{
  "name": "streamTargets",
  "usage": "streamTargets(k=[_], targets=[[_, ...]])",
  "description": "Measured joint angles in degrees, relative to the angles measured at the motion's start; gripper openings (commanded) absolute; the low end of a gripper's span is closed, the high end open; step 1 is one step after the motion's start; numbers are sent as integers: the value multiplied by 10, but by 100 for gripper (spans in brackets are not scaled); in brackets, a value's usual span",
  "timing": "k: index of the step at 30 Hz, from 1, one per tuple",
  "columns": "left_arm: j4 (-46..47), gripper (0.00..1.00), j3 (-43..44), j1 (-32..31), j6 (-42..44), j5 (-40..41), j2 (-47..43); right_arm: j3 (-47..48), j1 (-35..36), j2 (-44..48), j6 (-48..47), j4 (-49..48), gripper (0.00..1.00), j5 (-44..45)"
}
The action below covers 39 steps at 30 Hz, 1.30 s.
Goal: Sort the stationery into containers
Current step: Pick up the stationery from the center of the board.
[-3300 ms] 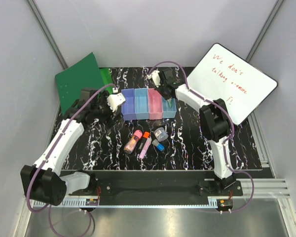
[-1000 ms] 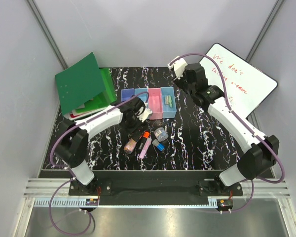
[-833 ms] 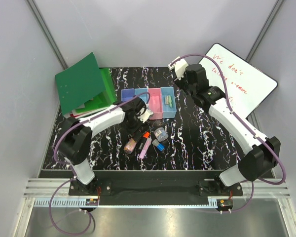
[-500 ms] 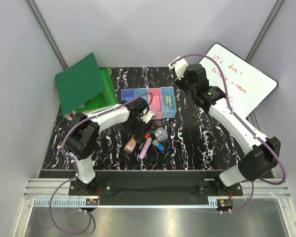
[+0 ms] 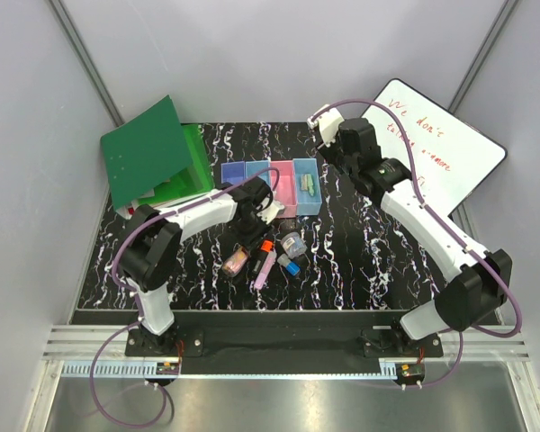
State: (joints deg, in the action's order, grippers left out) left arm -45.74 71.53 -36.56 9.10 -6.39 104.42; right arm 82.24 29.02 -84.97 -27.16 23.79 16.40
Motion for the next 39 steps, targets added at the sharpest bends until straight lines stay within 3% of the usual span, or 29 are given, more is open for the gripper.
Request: streamTargets(k=[6, 10, 14, 15, 16, 25, 39], targets=[[6, 70, 0, -1, 2, 2, 6, -12, 0, 6, 0, 0, 53, -1], [9, 60, 0, -4, 3, 5, 26, -13, 0, 6, 0, 0, 53, -2], [8, 27, 1, -7, 3, 10, 34, -13, 0, 6, 0, 0, 53, -5], [6, 8, 3, -7, 4, 11, 34, -13, 0, 6, 0, 0, 53, -5], [7, 0, 3, -8, 7, 11, 34, -13, 0, 6, 0, 0, 53, -6], [7, 0, 2, -9, 5, 13, 21, -32, 0, 18, 3, -1, 55, -6], [-5, 0, -6, -9, 21, 13, -208, -70, -1, 36, 71, 32, 59, -89]])
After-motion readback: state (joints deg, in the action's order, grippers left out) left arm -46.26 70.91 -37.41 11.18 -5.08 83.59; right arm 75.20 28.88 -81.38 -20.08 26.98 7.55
